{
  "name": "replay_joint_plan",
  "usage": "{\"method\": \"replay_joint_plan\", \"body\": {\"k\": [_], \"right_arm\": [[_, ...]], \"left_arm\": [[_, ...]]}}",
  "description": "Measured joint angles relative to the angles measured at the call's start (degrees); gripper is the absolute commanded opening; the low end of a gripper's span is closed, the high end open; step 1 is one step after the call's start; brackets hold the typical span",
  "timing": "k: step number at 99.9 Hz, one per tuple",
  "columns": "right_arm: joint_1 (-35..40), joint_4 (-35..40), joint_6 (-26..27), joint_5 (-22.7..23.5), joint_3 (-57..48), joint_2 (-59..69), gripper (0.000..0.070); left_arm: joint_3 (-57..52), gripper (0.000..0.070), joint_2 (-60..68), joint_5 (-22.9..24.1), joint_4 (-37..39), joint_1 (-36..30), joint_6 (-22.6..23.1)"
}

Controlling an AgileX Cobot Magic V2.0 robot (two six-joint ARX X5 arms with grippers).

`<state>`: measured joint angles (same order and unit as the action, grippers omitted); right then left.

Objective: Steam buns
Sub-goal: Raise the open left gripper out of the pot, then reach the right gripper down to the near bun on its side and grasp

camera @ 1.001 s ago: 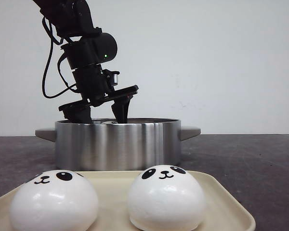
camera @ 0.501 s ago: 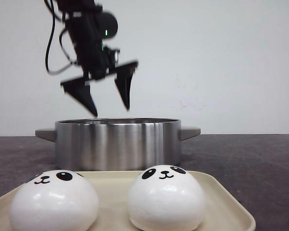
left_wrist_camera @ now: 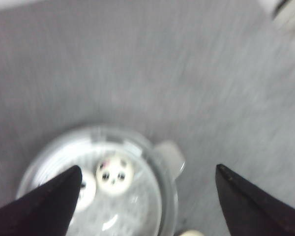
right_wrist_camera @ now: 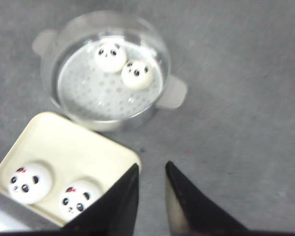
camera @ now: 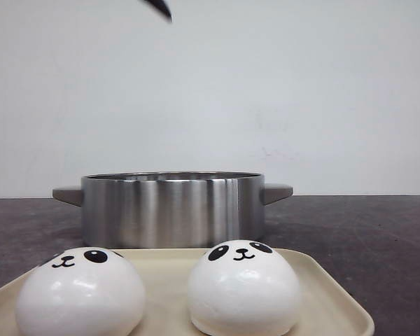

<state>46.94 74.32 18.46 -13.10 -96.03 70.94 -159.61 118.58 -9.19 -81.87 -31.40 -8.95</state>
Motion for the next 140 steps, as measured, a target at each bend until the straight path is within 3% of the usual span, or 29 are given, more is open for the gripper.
{"method": "replay_joint_plan", "body": {"k": [7, 24, 29, 38, 44, 60, 82, 102, 140], "right_arm": [[-0.02, -3.26, 0.04, 2.12, 3.98, -0.7, 0.0093], [-0.07, -10.03, 1.42, 5.09, 16.57, -1.14, 0.0115], [-0.04, -12.52, 2.25, 7.02, 20.61, -0.9, 0.0221], [-0.07, -17.44, 4.31, 12.0, 27.65, -0.7, 0.0483], [-0.07, -20.57, 5.81, 15.02, 31.74, -0.7, 0.0562], [0.72, -24.24, 9.44, 17.88, 38.07, -0.57, 0.0562], [1.79, -26.25, 10.84, 20.17, 39.19, 2.56, 0.0562], [3.85, -27.71, 11.69, 24.06, 39.19, 7.5, 0.0561], [8.35, -30.49, 12.94, 25.09, 39.19, 16.31, 0.0541]], "left_arm": [[-0.92, 0.0466, -3.17, -0.66, 0.02, 0.0, 0.0], [-1.31, 0.0466, -14.73, -0.94, 0.13, -0.24, 0.68], [-1.4, 0.0466, -18.6, -0.96, 0.15, -0.24, 0.9], [-1.4, 0.0465, -25.46, -0.94, 0.15, -0.24, 1.01], [-1.4, 0.0464, -29.75, -0.17, 0.15, -0.24, 1.09], [-0.87, 0.0463, -39.76, 4.44, 0.17, -0.24, 1.11], [3.87, 0.0462, -51.47, 9.68, 0.15, -0.24, 1.11], [12.81, 0.0463, -57.27, 18.14, 0.15, -0.24, 1.18], [21.73, 0.0463, -59.69, 21.31, 0.15, -0.24, 2.75]]}}
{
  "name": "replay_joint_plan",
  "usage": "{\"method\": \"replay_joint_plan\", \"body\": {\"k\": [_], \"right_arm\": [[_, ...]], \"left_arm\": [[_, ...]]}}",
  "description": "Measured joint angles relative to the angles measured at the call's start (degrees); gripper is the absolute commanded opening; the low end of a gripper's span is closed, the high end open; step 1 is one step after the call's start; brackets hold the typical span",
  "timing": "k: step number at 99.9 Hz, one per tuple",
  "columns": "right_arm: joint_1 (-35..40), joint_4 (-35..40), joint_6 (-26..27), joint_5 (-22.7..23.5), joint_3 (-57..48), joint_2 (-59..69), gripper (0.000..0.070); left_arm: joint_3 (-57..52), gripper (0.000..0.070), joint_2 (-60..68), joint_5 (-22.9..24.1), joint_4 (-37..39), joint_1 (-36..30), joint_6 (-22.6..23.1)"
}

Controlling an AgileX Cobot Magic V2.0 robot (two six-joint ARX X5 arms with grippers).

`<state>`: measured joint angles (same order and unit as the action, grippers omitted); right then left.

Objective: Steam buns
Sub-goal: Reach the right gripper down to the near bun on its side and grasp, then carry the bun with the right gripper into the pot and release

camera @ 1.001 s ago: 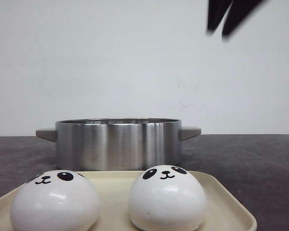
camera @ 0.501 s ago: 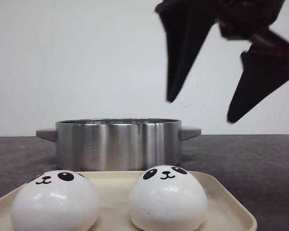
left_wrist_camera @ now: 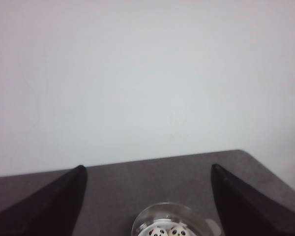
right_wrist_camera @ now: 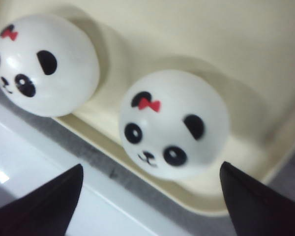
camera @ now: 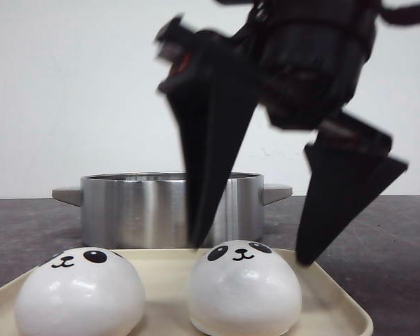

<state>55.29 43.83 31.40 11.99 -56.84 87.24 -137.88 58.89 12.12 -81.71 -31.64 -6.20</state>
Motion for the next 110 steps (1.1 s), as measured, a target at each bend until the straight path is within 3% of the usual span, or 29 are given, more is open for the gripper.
{"method": "replay_joint_plan", "body": {"k": [4, 8, 12, 15, 20, 49, 66, 74, 94, 110], "right_arm": [[0.2, -0.79, 0.24, 0.0, 0.0, 1.16, 0.0517], [0.2, -1.55, 0.5, -0.02, 0.0, 2.29, 0.0441], [0.2, -2.14, 0.72, -0.31, 0.0, 3.32, 0.03], [0.2, -2.36, 0.94, -0.81, 0.0, 3.91, 0.0151], [0.17, -2.45, 1.05, -1.16, 0.0, 4.68, 0.0], [0.11, -2.97, 1.05, -3.43, -0.02, 5.01, 0.0], [1.01, -2.95, 0.98, -10.32, -0.09, 1.53, 0.0], [2.21, -3.21, 0.24, -11.15, -0.9, -2.25, 0.0], [6.29, -6.38, -1.42, -13.46, -7.98, -11.08, 0.0], [2.29, -6.43, -3.23, -16.72, -15.96, -10.84, 0.0]], "left_arm": [[0.44, 0.0463, 0.0, 0.0, 0.0, 0.0, 0.17], [0.81, 0.0463, 0.0, 0.0, 0.0, 0.0, 0.31], [1.11, 0.0463, 0.0, 0.0, 0.0, 0.0, 0.35], [1.33, 0.0463, 0.0, 0.02, 0.0, 0.0, 0.42], [1.57, 0.0463, 0.0, 0.0, 0.0, 0.0, 0.52], [1.77, 0.0463, 0.0, 0.0, 0.0, 0.0, 0.72], [1.77, 0.0463, 0.0, 0.0, 0.0, 0.0, 0.92], [1.77, 0.0463, 0.0, 0.02, 0.0, 0.0, 1.01], [1.77, 0.0463, 0.0, -0.02, 0.0, 0.0, 1.16], [1.77, 0.0463, 0.0, -0.02, 0.0, 0.0, 1.16]]}}
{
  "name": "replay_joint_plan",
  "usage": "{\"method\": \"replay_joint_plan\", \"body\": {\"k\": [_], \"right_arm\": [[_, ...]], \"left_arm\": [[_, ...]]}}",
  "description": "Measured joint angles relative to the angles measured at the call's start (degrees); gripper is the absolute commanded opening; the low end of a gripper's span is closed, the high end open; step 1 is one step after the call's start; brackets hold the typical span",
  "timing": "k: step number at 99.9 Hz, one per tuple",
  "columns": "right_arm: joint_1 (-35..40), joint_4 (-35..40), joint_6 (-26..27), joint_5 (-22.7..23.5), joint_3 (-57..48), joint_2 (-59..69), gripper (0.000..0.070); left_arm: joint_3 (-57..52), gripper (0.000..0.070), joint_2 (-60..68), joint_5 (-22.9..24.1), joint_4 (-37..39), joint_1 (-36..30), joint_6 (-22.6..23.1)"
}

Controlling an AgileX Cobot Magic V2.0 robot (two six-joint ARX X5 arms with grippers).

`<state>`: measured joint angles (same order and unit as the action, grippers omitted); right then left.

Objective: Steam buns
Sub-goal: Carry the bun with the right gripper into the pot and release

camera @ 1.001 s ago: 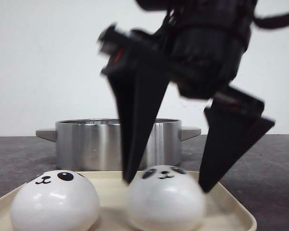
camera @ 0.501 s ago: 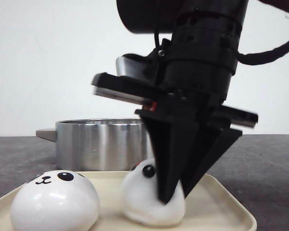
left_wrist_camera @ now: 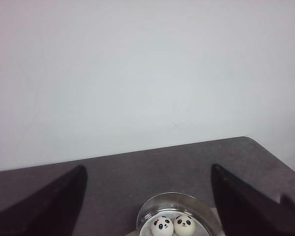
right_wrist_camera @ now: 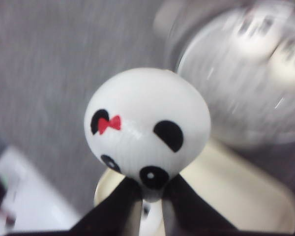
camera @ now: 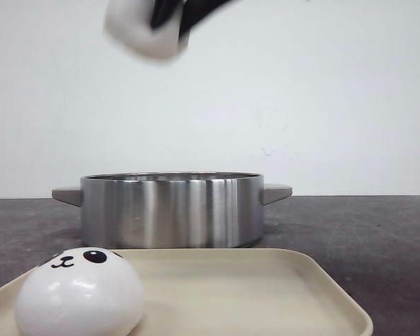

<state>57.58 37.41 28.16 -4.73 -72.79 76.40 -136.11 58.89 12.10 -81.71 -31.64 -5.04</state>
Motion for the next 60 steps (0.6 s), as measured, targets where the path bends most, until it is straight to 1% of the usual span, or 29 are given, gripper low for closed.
{"method": "replay_joint_plan", "body": {"k": [17, 34, 43, 60], "right_arm": [[-8.85, 0.59, -2.58, 0.79, -7.63, 5.99, 0.0], [-16.48, 2.95, -3.21, 5.77, -12.55, 14.88, 0.0], [-18.69, 3.65, -2.56, 7.43, -14.01, 19.76, 0.0], [-19.74, 5.57, -0.2, 11.78, -14.19, 26.38, 0.0]], "left_arm": [[0.0, 0.0463, 0.0, -0.04, 0.0, 0.0, 0.0], [0.0, 0.0463, 0.0, -0.04, 0.02, 0.0, 0.0], [0.0, 0.0463, 0.0, -0.04, 0.0, 0.0, 0.0], [0.0, 0.0463, 0.0, -0.04, 0.0, 0.0, 0.0]]}}
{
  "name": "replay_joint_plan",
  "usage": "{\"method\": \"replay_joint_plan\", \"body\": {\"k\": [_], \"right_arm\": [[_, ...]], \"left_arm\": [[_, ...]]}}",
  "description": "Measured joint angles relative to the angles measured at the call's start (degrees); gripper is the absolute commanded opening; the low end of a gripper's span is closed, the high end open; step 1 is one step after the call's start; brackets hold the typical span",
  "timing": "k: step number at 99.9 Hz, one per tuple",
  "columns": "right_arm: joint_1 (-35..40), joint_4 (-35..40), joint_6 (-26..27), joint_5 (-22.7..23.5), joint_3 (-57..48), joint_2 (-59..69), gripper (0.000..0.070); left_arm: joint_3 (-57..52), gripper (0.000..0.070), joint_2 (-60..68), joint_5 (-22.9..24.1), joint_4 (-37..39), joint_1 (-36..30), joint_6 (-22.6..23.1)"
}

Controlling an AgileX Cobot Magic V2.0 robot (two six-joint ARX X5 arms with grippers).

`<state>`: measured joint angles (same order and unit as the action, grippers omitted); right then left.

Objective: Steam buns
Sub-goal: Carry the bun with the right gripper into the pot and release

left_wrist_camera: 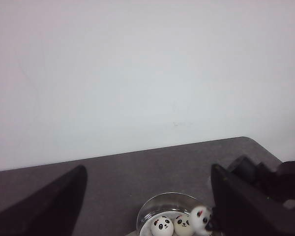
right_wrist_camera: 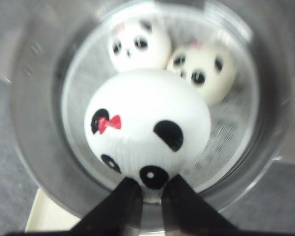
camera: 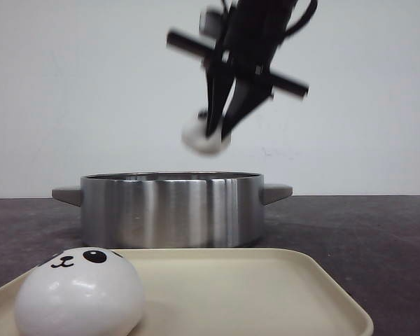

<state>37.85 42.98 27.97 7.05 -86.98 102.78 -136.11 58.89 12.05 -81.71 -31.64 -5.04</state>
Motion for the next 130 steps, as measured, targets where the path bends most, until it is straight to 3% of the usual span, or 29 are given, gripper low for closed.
{"method": "replay_joint_plan", "body": {"k": [42, 130], "right_arm": [[-0.15, 1.55, 3.58, 0.76, -0.2, 4.44, 0.0], [-0.02, 3.41, 4.44, 0.85, -0.2, 6.14, 0.001]], "left_arm": [[0.0, 0.0463, 0.0, -0.02, 0.0, 0.0, 0.0], [0.0, 0.0463, 0.0, -1.51, 0.0, 0.0, 0.0]]}}
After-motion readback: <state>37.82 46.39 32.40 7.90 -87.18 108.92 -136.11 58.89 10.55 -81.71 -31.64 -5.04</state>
